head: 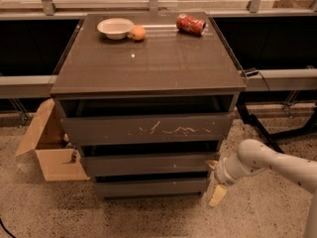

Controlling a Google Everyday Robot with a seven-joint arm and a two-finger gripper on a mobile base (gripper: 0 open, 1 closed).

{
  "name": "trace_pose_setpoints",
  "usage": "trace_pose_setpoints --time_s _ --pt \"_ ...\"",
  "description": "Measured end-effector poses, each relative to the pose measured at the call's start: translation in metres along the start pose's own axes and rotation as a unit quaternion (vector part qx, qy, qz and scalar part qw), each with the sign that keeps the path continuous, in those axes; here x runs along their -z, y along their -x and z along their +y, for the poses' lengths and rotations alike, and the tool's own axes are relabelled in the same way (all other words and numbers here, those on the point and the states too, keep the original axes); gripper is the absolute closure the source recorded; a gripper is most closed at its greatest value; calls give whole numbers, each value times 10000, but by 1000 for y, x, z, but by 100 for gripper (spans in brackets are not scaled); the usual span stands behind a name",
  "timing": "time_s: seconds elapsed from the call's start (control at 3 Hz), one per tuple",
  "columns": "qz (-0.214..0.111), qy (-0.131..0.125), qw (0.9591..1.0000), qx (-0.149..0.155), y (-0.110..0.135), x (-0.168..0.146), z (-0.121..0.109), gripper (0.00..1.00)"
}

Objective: Close middle drawer

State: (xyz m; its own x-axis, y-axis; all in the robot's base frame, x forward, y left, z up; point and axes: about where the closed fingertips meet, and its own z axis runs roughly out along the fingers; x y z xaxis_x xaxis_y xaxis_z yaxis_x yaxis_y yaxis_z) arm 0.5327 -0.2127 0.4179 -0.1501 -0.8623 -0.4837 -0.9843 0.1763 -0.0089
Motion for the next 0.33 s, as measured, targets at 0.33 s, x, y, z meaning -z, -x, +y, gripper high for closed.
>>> trace_pose_setpoints --time_s 0.33 --pt "-247 -53 9996 119 -6 25 15 0"
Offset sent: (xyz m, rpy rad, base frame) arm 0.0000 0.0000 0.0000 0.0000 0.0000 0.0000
